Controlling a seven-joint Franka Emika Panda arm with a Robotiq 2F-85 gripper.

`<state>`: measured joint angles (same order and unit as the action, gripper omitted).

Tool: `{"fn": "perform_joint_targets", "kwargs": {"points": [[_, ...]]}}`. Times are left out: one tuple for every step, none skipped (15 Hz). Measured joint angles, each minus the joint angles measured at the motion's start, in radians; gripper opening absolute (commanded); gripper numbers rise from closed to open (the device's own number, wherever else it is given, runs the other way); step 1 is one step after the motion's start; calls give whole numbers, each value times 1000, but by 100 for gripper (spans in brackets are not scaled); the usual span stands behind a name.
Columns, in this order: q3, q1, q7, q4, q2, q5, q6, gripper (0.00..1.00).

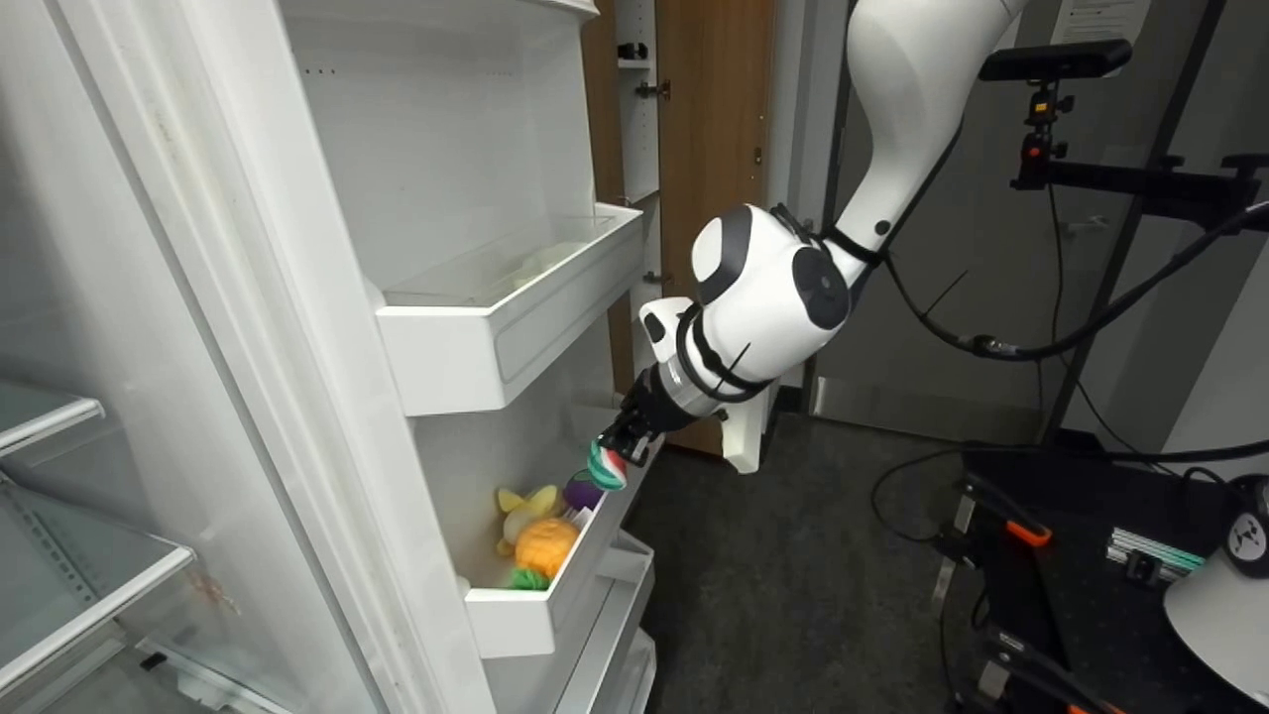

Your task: Move the watermelon plush toy from the top compartment to the bottom compartment.

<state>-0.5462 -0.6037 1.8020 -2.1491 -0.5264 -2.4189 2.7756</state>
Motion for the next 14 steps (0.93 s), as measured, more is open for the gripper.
{"fn": "perform_joint_targets", "kwargs": {"points": [[-4, 29, 1, 3, -11, 1, -28, 1], [-5, 50, 1, 6, -20, 1, -49, 1], [-5, 64, 1, 9, -29, 1, -66, 1], [15, 90, 3, 15, -33, 1, -69, 5], [51, 129, 8, 24, -35, 1, -69, 5], [79, 159, 11, 32, -36, 1, -69, 5], [94, 178, 13, 38, -37, 1, -69, 5], [99, 187, 13, 41, -37, 1, -69, 5], [100, 189, 13, 42, -37, 1, -69, 5], [101, 189, 13, 43, -37, 1, -69, 5], [102, 189, 13, 44, -37, 1, -69, 5], [103, 189, 13, 45, -37, 1, -69, 1], [104, 189, 13, 45, -37, 1, -69, 1], [114, 199, 14, 45, -36, 1, -66, 1]]}}
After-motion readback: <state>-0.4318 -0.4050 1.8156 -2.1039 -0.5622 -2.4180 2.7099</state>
